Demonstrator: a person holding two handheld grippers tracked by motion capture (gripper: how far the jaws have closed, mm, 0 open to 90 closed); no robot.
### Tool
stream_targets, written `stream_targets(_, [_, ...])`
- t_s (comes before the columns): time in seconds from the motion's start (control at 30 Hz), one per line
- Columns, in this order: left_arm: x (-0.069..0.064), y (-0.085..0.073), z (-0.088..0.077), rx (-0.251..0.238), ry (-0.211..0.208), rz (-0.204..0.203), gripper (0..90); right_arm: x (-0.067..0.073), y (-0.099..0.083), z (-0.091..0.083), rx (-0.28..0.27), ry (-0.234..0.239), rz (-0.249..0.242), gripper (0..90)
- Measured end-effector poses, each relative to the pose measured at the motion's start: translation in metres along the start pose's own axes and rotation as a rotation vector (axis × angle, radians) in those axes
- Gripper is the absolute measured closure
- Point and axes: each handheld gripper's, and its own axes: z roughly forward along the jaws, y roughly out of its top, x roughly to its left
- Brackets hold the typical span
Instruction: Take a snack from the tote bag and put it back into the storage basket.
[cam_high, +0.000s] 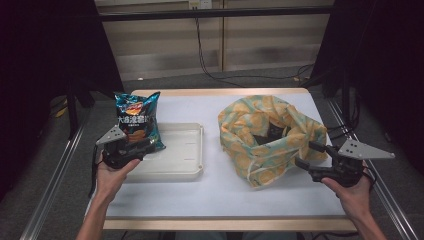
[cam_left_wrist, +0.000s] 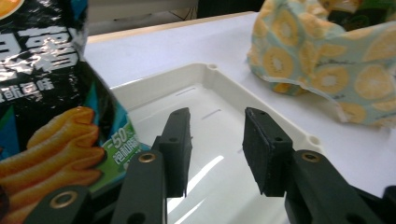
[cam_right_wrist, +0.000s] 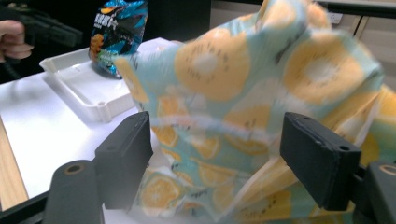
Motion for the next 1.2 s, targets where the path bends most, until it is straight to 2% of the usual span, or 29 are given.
stream_targets(0.07, [-0.004,-0.002,-0.004,-0.011,-0.006,0.002,58.9,-0.002,0.005,0.0,-0.008,-0.003,-0.003,26.2])
stream_targets(0.1, [-0.013,-0.004,-0.008,-0.011,0.018,0.025,58.6,-0.003,0.008,-0.001,-0.012,-0.002,0.0,26.4])
stream_targets(0.17, [-0.023,-0.007,-0.01,-0.015,-0.01,0.021,56.2,-0.005,0.013,0.0,-0.024,-0.005,-0.003,26.8])
stream_targets(0.2, [-0.023,-0.007,-0.01,-0.015,-0.01,0.021,55.9,-0.006,0.016,0.001,-0.028,-0.003,0.005,26.8])
stream_targets(0.23, [-0.032,-0.008,-0.01,-0.001,-0.009,0.053,55.1,-0.007,0.018,0.001,-0.029,-0.009,0.004,26.8])
stream_targets(0.27, [-0.037,-0.009,-0.009,0.003,-0.017,0.054,54.4,-0.008,0.021,0.002,-0.031,-0.009,0.005,26.8])
stream_targets(0.37, [-0.053,-0.007,-0.005,0.002,-0.041,0.061,53.3,-0.012,0.03,0.007,-0.042,-0.013,0.003,26.9])
stream_targets(0.4, [-0.059,-0.006,-0.003,0.003,-0.06,0.082,52.7,-0.013,0.033,0.009,-0.042,-0.02,0.005,26.9])
stream_targets(0.43, [-0.065,-0.006,-0.002,0.008,-0.059,0.095,52.6,-0.015,0.037,0.011,-0.043,-0.019,0.007,26.9])
stream_targets(0.47, [-0.071,-0.005,0.001,0.009,-0.058,0.095,52.3,-0.016,0.041,0.014,-0.033,-0.021,0.01,26.7])
stream_targets(0.5, [-0.077,-0.004,0.002,0.008,-0.081,0.087,51.2,-0.017,0.044,0.016,-0.033,-0.028,0.01,26.6])
stream_targets(0.6, [-0.096,-0.003,0.008,0.002,-0.106,0.125,50.9,-0.019,0.053,0.024,-0.042,-0.011,0.007,26.4])
stream_targets(0.63, [-0.096,-0.003,0.008,0.002,-0.106,0.125,50.9,-0.019,0.056,0.028,-0.038,-0.015,0.01,26.6])
stream_targets(0.67, [-0.101,-0.001,0.015,-0.002,-0.122,0.124,50.4,-0.022,0.058,0.034,-0.019,-0.02,0.018,26.9])
stream_targets(0.7, [-0.102,-0.001,0.019,-0.002,-0.137,0.107,50.1,-0.023,0.059,0.037,-0.011,-0.031,0.021,28.3])
stream_targets(0.73, [-0.105,-0.001,0.023,-0.007,-0.135,0.107,50.0,-0.026,0.058,0.041,-0.002,-0.048,0.022,31.4])
stream_targets(0.77, [-0.107,-0.002,0.026,-0.008,-0.145,0.111,49.8,-0.028,0.056,0.044,0.014,-0.068,0.027,38.2])
stream_targets(0.8, [-0.109,-0.003,0.03,0.0,-0.16,0.102,49.6,-0.031,0.054,0.046,0.03,-0.073,0.027,49.2])
stream_targets(0.87, [-0.117,-0.004,0.034,0.007,-0.161,0.109,49.2,-0.036,0.048,0.048,0.041,-0.068,0.047,66.9])
stream_targets(0.9, [-0.121,-0.006,0.036,0.01,-0.181,0.106,49.2,-0.037,0.044,0.048,0.052,-0.076,0.052,74.2])
stream_targets(0.93, [-0.121,-0.006,0.036,0.01,-0.181,0.106,49.1,-0.037,0.044,0.048,0.052,-0.076,0.052,74.2])
stream_targets(0.97, [-0.125,-0.007,0.037,0.012,-0.182,0.116,49.1,-0.041,0.037,0.044,0.044,-0.086,0.063,82.8])
stream_targets(1.0, [-0.13,-0.008,0.039,0.015,-0.198,0.107,48.9,-0.043,0.035,0.042,0.043,-0.084,0.064,86.5])
stream_targets(1.03, [-0.13,-0.008,0.039,0.015,-0.198,0.107,48.8,-0.044,0.032,0.04,0.045,-0.093,0.068,88.3])
stream_targets(1.07, [-0.137,-0.009,0.039,0.019,-0.206,0.125,48.8,-0.045,0.029,0.037,0.048,-0.096,0.071,88.9])
stream_targets(1.1, [-0.141,-0.009,0.039,0.015,-0.214,0.113,48.8,-0.046,0.027,0.035,0.057,-0.096,0.07,89.2])
stream_targets(1.2, [-0.152,-0.009,0.041,0.015,-0.217,0.15,48.8,-0.048,0.02,0.031,0.08,-0.1,0.06,89.3])
